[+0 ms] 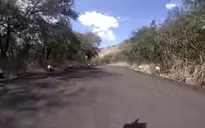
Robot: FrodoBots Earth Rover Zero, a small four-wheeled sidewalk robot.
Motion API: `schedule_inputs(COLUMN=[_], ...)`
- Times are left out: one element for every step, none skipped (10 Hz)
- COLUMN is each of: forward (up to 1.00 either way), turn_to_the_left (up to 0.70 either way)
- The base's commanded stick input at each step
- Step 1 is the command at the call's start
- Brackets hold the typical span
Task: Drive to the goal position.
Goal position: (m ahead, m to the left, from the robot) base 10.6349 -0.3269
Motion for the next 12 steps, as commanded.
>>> schedule_inputs(forward=[0.5,0.5,0.5,0.5,0.5,0.5,0.5,0.5,0.5,0.5,0.5,0.5], turn_to_the_left=[0.0,0.0,0.0,0.0,0.0,0.0,0.0,0.0,0.0,0.0,0.0,0.0])
